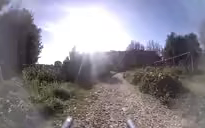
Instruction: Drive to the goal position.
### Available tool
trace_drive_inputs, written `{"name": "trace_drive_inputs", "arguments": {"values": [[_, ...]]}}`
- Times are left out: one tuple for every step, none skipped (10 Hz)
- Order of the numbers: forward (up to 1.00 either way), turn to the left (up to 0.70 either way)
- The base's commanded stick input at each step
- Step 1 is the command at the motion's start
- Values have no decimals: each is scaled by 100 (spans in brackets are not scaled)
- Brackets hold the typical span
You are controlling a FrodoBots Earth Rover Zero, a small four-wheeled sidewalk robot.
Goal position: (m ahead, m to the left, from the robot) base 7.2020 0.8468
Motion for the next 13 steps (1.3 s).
{"name": "trace_drive_inputs", "arguments": {"values": [[50, 0], [50, 0], [50, 0], [50, 0], [50, 0], [50, 0], [50, 0], [50, 0], [50, 0], [50, 0], [50, 0], [50, 0], [50, 0]]}}
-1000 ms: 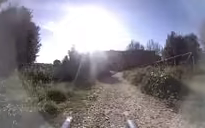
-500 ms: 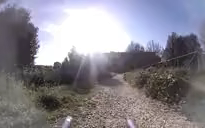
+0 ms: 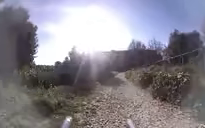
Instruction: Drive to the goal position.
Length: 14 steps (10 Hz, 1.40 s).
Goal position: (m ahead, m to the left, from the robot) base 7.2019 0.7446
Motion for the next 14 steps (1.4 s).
{"name": "trace_drive_inputs", "arguments": {"values": [[50, 0], [50, 0], [50, 0], [50, 0], [50, -9], [50, -38], [50, -47], [50, -44], [50, -35], [50, -26], [50, -17], [50, -8], [50, 0], [50, 0]]}}
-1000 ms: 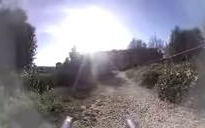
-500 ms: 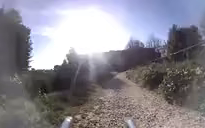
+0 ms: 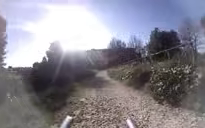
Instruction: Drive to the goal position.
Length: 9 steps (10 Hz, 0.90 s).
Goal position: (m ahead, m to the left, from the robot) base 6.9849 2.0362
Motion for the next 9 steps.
{"name": "trace_drive_inputs", "arguments": {"values": [[50, 0], [50, 0], [50, 0], [50, 0], [50, 0], [50, 0], [50, 0], [50, 0], [50, 0]]}}
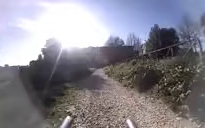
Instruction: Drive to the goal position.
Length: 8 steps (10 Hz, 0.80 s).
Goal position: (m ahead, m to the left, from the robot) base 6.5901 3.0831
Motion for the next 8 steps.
{"name": "trace_drive_inputs", "arguments": {"values": [[50, 0], [50, 0], [50, 0], [50, 0], [50, 0], [50, 0], [50, 0], [50, 0]]}}
